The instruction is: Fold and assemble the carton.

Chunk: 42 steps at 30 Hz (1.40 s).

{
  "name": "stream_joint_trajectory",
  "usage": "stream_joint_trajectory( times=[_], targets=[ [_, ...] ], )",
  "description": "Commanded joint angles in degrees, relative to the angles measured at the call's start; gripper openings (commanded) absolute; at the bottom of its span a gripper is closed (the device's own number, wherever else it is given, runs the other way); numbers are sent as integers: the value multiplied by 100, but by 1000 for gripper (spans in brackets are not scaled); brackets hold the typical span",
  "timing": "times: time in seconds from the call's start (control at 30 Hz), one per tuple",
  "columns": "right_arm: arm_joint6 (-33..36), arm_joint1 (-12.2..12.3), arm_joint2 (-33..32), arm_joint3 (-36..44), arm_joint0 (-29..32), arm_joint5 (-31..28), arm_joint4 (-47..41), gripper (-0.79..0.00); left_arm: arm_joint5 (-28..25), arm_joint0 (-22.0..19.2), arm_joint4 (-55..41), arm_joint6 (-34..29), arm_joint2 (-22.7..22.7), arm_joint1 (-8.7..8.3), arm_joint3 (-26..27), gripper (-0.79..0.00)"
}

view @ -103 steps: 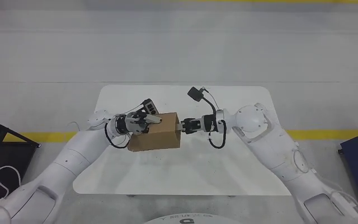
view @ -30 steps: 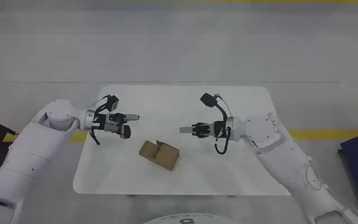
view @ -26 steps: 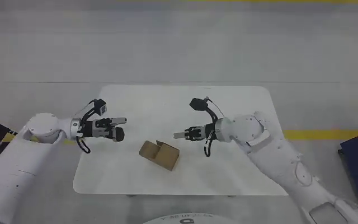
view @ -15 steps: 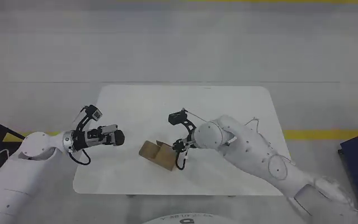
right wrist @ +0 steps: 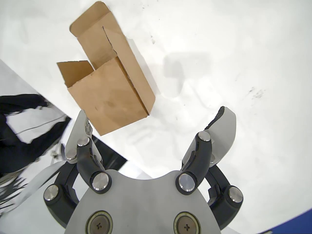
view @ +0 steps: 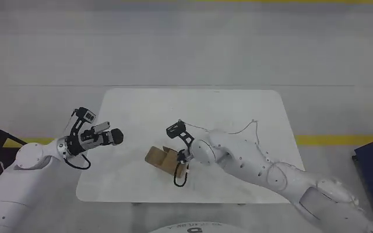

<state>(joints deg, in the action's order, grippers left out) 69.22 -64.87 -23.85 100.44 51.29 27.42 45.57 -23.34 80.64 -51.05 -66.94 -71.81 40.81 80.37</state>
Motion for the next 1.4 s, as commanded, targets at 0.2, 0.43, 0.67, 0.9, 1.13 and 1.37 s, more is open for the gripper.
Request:
stream_joint_trajectory(
  times=[0.2, 0.43, 0.67, 0.9, 1.13, 1.37],
  targets=[
    [361, -374, 567, 16, -234, -371, 640, 0, 93, -28, 22, -17, -18, 74, -74, 0],
    [203, -491, 432, 35, -212, -899, 379, 0, 152, -81, 48, -16, -16, 144, -119, 0],
    [517, -710, 892, -53, -188, -855, 1250, 0, 221, -122, 143, 27, -34, 203, -170, 0],
    [880, -1029, 1010, -330, -217, -415, 1808, 0, 209, -111, 225, 60, -81, 254, -168, 0],
    [875, -1012, 540, -406, -74, -360, 1755, 0, 197, -82, 244, 75, -118, 274, -160, 0],
    [868, -843, -120, -367, 226, -177, 1795, 0, 197, -82, 244, 75, -118, 274, -160, 0]
  ],
)
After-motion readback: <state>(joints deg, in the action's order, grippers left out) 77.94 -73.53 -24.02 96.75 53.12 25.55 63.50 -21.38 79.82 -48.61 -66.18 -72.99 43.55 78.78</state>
